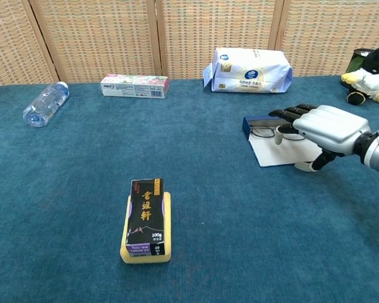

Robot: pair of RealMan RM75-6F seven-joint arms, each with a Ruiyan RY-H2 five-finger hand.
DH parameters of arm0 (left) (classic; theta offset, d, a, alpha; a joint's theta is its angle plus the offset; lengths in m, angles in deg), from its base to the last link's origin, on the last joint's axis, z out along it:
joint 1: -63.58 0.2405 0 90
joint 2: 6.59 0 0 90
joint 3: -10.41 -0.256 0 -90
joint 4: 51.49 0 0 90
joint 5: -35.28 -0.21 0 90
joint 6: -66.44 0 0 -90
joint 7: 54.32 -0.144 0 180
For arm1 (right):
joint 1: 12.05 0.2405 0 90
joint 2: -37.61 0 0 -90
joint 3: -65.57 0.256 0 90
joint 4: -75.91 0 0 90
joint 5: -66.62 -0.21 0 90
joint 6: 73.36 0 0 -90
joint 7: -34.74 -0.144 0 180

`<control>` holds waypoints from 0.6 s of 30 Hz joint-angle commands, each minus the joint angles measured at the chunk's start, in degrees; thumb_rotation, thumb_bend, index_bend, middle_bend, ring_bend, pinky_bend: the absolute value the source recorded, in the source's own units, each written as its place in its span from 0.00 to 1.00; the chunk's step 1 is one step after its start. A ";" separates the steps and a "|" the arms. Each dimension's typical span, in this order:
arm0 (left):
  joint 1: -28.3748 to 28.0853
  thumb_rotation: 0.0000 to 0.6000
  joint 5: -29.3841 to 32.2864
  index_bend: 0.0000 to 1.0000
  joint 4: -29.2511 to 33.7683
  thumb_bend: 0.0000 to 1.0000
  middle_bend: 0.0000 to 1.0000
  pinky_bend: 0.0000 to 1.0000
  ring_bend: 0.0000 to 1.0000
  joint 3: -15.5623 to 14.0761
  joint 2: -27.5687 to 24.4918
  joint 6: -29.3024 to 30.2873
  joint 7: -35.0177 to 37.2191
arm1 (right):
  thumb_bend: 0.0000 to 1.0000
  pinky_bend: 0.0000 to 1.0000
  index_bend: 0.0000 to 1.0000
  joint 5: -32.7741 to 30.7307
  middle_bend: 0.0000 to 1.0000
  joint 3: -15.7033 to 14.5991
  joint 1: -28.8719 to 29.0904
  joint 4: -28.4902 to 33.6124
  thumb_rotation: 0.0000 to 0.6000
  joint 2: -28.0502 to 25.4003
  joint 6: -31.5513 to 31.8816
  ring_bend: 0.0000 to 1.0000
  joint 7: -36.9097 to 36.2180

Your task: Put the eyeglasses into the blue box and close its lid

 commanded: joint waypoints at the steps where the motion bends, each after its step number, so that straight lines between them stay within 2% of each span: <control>1: -0.03 1.00 0.01 0.00 0.00 0.00 0.00 0.00 0.00 0.00 0.04 -0.01 -0.07 | 0.36 0.06 0.32 0.06 0.03 -0.05 0.02 -0.35 1.00 0.19 -0.17 0.00 -0.09; 12: -0.09 1.00 0.04 0.00 -0.03 0.00 0.00 0.00 0.00 0.00 0.04 -0.14 -0.10 | 0.36 0.06 0.33 -0.12 0.03 0.02 0.30 -2.11 1.00 1.23 -1.49 0.00 0.22; 18: -0.11 1.00 0.10 0.00 -0.08 0.00 0.00 0.00 0.00 -0.04 0.13 -0.16 -0.28 | 0.43 0.06 0.42 -0.42 0.05 0.50 0.69 -3.69 1.00 2.23 -1.73 0.00 0.14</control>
